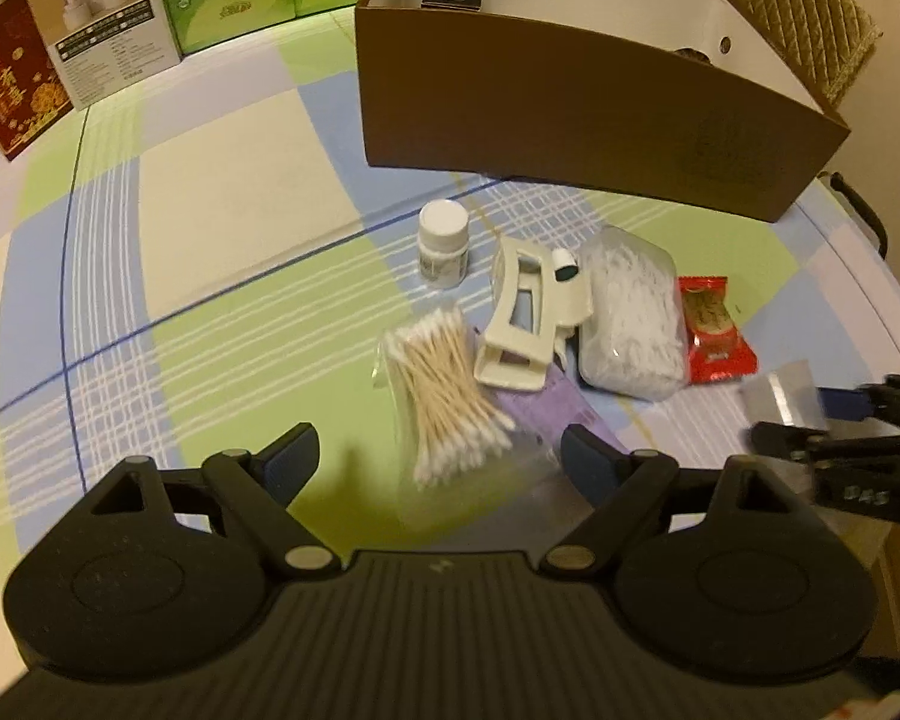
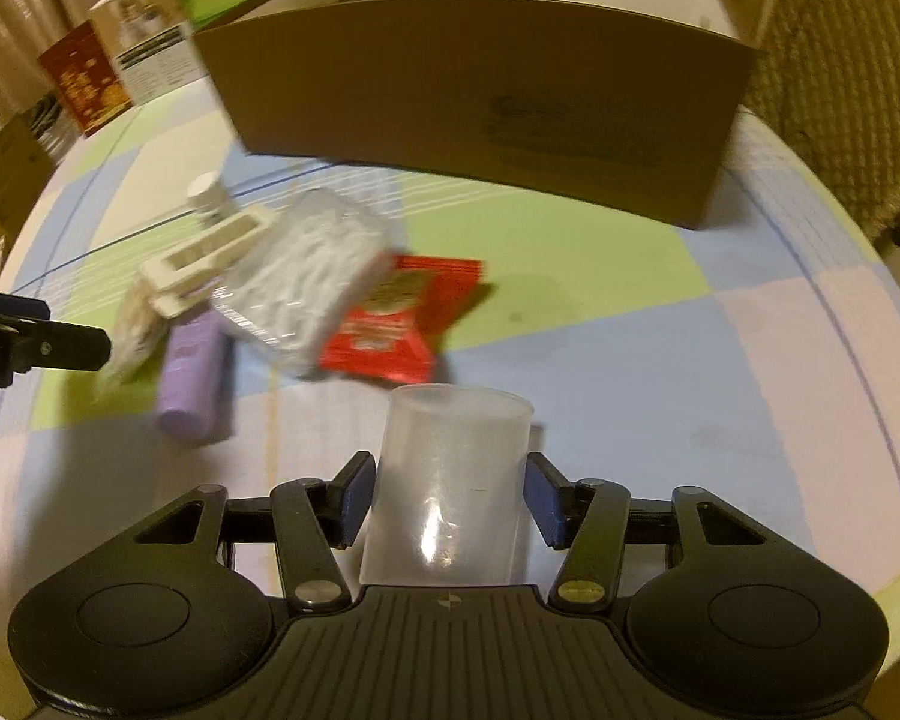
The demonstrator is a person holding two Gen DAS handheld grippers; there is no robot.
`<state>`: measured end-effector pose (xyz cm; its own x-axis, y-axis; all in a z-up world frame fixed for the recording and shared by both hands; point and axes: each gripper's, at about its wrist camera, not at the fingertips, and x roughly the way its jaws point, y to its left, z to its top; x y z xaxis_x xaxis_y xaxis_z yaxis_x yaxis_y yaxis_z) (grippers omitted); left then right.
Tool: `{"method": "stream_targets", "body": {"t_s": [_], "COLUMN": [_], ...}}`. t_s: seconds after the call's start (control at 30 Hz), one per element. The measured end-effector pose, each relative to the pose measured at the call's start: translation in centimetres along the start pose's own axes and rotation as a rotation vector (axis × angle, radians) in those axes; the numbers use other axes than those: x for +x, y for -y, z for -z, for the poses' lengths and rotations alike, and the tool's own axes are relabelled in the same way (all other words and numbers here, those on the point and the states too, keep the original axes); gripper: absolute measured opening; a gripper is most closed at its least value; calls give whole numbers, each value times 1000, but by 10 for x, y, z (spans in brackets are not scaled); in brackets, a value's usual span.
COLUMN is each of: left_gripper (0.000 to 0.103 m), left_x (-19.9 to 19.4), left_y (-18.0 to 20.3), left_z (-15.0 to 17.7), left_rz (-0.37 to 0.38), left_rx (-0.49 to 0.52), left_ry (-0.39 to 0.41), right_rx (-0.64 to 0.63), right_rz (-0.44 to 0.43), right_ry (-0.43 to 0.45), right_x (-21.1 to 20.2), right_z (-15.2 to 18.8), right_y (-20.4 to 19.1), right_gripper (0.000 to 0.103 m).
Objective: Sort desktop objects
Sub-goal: 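Grasp the clear plastic cup with the right tool, then grasp the cotton swab bag with the left tool while the right tool holds the cup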
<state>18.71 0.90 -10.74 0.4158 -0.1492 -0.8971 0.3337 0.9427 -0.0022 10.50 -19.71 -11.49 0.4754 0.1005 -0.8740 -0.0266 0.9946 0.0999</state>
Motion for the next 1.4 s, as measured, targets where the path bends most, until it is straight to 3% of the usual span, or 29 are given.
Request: {"method": "stream_targets", "body": {"t_s": [0.23, 0.5, 0.7, 0.87, 0.93, 0.97, 1.03, 1.13, 1.4], "left_gripper": [63, 61, 63, 59, 47, 47, 38, 25, 22], "left_x": [29, 30, 34, 53, 60, 62, 62, 61, 45], "left_y": [-10, -41, -26, -23, -23, -23, -23, -24, -46], "left_z": [-9, -13, -24, -34, -37, -38, -39, -37, -12], "left_rz": [-22, -53, -22, -27, -25, -21, -8, -12, -96], "left_rx": [1, -51, 41, 75, 78, 77, 72, 59, -20], "left_ry": [-61, -87, -74, -77, -87, -85, -76, -60, -63], "right_rx": [35, 19, 30, 36, 42, 43, 46, 40, 25], "right_rz": [27, 46, 45, 39, 35, 33, 32, 38, 39], "right_ry": [-1, -7, -10, -9, -6, -5, -1, 10, 20], "right_x": [-4, -4, 0, 0, 0, 0, 0, -2, -1], "right_z": [-5, -11, -20, -23, -24, -24, -25, -26, -27], "right_y": [28, 45, 53, 58, 60, 61, 62, 63, 62], "right_gripper": [51, 51, 52, 52, 52, 52, 54, 70, 71]}}
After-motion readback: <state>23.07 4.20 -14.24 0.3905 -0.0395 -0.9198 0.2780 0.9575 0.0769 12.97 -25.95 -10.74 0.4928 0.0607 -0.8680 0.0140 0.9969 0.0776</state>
